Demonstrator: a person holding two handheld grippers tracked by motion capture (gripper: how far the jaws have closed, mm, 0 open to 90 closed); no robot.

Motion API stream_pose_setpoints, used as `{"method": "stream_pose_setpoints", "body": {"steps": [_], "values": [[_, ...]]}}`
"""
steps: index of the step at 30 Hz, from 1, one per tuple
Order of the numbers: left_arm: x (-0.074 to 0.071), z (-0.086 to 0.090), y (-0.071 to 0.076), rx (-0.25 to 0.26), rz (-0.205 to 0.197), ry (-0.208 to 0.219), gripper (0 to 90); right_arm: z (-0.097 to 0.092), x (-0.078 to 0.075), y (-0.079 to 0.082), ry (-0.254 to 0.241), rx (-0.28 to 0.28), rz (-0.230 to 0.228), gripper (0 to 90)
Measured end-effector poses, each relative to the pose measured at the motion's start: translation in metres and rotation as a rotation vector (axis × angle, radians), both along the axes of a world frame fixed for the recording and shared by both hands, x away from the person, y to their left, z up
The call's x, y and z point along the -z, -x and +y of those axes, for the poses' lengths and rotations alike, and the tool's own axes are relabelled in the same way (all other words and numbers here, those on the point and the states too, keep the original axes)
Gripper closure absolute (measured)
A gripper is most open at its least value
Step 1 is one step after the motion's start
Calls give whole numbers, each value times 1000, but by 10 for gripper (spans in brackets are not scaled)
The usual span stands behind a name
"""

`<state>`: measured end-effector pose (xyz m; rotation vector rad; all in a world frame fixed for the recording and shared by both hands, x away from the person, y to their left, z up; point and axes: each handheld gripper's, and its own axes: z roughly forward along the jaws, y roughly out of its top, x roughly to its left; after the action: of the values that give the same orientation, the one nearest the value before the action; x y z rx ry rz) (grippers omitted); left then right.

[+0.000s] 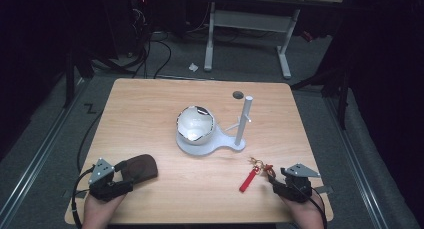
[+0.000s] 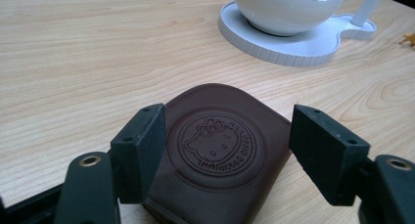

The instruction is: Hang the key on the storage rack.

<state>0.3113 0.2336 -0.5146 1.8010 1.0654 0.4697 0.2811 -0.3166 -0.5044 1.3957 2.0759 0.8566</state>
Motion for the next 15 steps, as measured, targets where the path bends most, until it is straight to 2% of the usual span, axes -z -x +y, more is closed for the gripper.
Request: {"method": "stream_pose_setpoints", "body": {"steps": [2,3,4,5,6,15], "values": [[0,1,-1,2,4,3,298,1,1,0,14,-2,32,425],[0,1,-1,2,4,3,299,1,1,0,14,-2,32,425],[0,1,-1,3,5,2,299,2,2,0,34,-8,62,420],[0,1,-1,3,6,0,299,2,2,0,34,-8,62,420],[1,1,-1,3,7,-2,299,2,2,-1,49,-14,83,413],[2,-3,-1,7,5,-28,296,0,-7,-5,90,-42,155,390]]}}
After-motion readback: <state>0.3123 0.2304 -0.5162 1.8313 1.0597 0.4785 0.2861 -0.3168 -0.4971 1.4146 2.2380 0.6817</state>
